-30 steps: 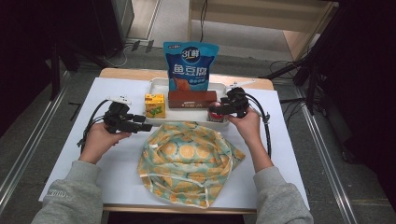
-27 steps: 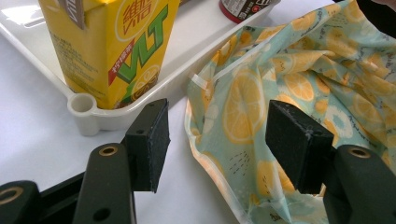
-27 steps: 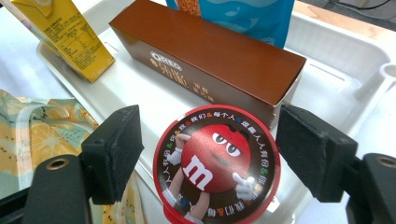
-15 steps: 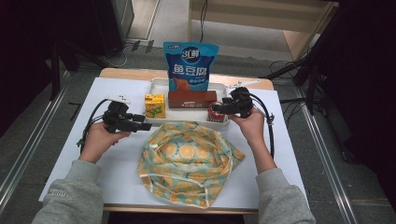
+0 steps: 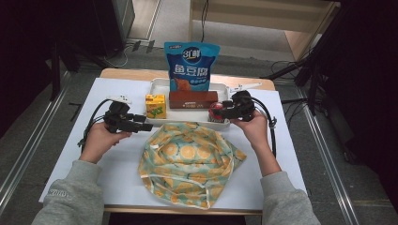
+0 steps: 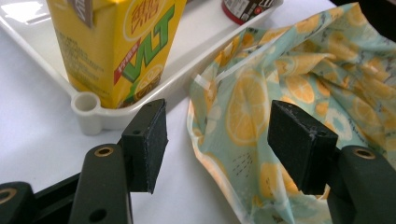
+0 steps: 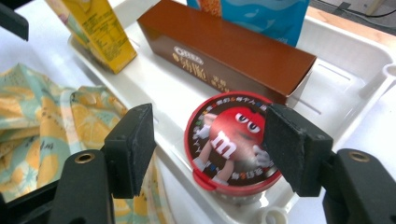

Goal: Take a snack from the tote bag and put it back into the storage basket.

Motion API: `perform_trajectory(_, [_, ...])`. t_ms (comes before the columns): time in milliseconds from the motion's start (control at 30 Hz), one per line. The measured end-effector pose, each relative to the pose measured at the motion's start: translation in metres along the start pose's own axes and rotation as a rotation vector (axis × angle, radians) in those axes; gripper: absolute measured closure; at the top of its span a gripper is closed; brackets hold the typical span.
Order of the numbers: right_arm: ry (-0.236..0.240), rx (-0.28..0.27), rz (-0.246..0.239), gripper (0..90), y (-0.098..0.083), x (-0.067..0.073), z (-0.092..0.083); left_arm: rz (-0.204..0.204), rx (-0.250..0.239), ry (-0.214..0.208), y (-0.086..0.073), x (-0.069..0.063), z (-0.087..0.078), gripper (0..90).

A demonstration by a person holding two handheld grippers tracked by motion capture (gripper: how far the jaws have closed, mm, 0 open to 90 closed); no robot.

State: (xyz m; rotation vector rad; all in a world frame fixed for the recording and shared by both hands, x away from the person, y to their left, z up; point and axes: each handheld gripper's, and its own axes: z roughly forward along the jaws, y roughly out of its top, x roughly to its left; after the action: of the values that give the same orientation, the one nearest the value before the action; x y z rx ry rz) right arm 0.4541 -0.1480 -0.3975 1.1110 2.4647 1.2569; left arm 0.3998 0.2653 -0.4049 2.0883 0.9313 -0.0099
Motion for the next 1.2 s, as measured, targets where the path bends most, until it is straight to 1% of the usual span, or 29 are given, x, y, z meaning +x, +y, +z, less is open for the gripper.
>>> perform_trajectory(67, [-0.006, 0.008, -0.006, 34.5, -0.001, 0.003, -0.001, 0.002, -0.002, -0.002, 0.000, 0.000, -0.001, 38.3])
perform_trajectory(133, [-0.001, 0.011, -0.011, 34.0, -0.001, 0.006, -0.002, 0.003, -0.009, -0.003, 0.000, -0.001, -0.002, 38.4])
perform_trajectory(300, [0.014, -0.006, -0.015, 33.5, 0.000, 0.012, -0.006, 0.001, -0.009, 0.000, 0.000, 0.000, -0.003, 38.3])
perform_trajectory(367, [0.023, -0.005, -0.015, 33.3, -0.001, 0.014, -0.008, 0.004, -0.008, 0.001, 0.000, -0.001, -0.003, 38.3])
perform_trajectory(467, [0.024, -0.007, -0.024, 33.1, -0.003, 0.017, -0.010, 0.006, -0.008, 0.002, 0.000, -0.002, -0.004, 38.2])
perform_trajectory(667, [0.036, -0.015, -0.022, 32.6, -0.007, 0.022, -0.016, 0.011, 0.001, 0.003, -0.002, -0.003, -0.005, 38.1])
perform_trajectory(767, [0.042, -0.011, -0.027, 32.1, -0.009, 0.024, -0.018, 0.006, -0.003, 0.004, -0.003, -0.002, -0.007, 38.1])
perform_trajectory(900, [0.041, -0.009, -0.031, 32.1, -0.012, 0.028, -0.019, 0.006, -0.004, 0.005, -0.003, -0.003, -0.007, 38.1])
perform_trajectory(1033, [0.038, -0.011, -0.046, 32.2, -0.016, 0.032, -0.022, 0.007, 0.003, 0.006, -0.004, -0.003, -0.006, 38.1])
perform_trajectory(1100, [0.037, 0.001, -0.044, 31.7, -0.018, 0.034, -0.023, 0.007, 0.004, 0.006, -0.005, -0.003, -0.007, 38.1])
perform_trajectory(1200, [0.037, -0.005, -0.047, 31.7, -0.022, 0.036, -0.026, 0.007, 0.000, 0.005, -0.005, -0.004, -0.007, 38.1])
